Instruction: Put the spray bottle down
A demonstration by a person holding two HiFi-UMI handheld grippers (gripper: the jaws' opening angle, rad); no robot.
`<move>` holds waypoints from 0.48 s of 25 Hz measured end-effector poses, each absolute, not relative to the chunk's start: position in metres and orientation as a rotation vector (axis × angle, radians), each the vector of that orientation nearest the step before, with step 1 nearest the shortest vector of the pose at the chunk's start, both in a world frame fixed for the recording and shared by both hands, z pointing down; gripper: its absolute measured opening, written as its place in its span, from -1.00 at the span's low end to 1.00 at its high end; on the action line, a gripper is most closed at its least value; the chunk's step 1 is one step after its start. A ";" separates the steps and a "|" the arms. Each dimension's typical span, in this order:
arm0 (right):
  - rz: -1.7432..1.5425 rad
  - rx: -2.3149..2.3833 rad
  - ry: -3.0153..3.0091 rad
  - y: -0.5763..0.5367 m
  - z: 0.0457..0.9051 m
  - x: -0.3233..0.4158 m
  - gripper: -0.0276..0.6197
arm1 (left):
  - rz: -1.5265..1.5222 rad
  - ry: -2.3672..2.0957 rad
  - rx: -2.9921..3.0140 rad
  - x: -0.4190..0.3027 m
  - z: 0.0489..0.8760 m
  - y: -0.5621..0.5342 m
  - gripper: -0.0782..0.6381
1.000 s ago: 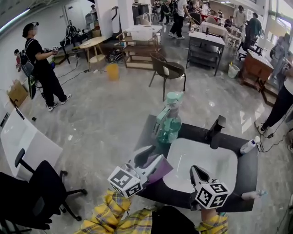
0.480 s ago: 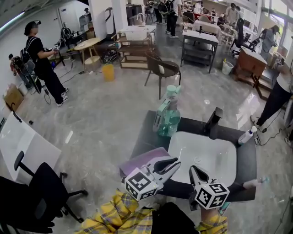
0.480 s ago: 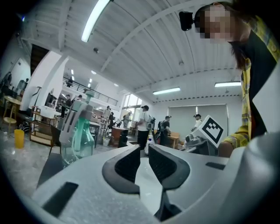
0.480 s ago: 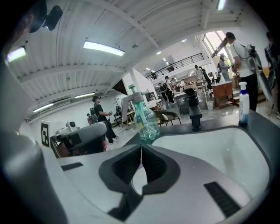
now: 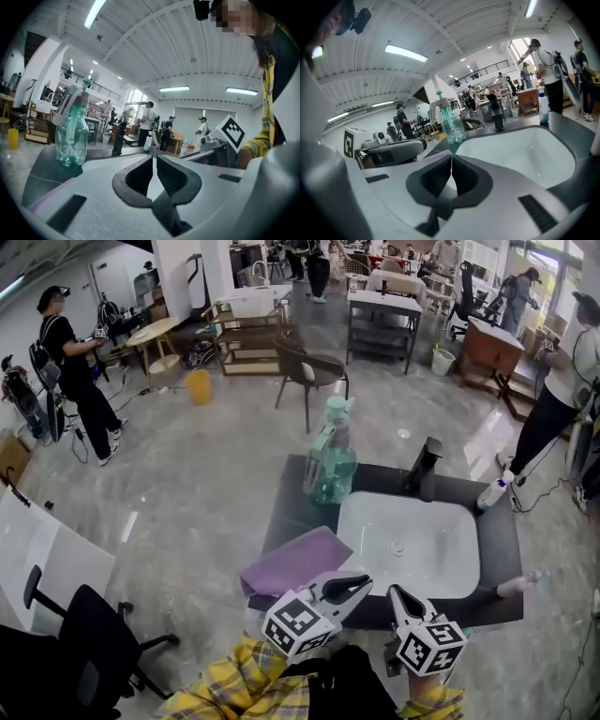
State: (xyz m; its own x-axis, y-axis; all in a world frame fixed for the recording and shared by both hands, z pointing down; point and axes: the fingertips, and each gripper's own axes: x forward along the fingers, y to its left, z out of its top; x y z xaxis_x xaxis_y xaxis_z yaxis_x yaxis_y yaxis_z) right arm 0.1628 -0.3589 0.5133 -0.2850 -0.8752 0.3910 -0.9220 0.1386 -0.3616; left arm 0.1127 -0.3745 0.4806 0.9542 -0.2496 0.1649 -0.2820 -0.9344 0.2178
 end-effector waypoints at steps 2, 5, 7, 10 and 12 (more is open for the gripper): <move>0.836 1.838 -2.289 -0.351 0.514 0.162 -0.90 | 0.216 -0.385 2.850 0.112 0.486 -0.368 -0.70; 0.831 1.858 -2.277 -0.343 0.512 0.165 -0.90 | 0.228 -0.376 2.844 0.114 0.489 -0.360 -0.70; 0.816 1.860 -2.283 -0.340 0.509 0.165 -0.90 | 0.219 -0.376 2.837 0.115 0.488 -0.356 -0.70; 0.796 1.850 -2.297 -0.334 0.506 0.163 -0.90 | 0.204 -0.394 2.822 0.115 0.485 -0.352 -0.70; 0.792 1.849 -2.298 -0.326 0.504 0.164 -0.90 | 0.202 -0.401 2.818 0.116 0.483 -0.347 -0.70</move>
State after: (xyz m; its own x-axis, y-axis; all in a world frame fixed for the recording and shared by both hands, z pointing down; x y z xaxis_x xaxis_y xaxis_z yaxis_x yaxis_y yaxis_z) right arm 0.1638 -0.3257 0.5038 -0.2646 -0.8867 0.3792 -0.9320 0.1341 -0.3367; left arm 0.1157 -0.3467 0.4826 0.9516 -0.2514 0.1767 -0.2916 -0.9202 0.2611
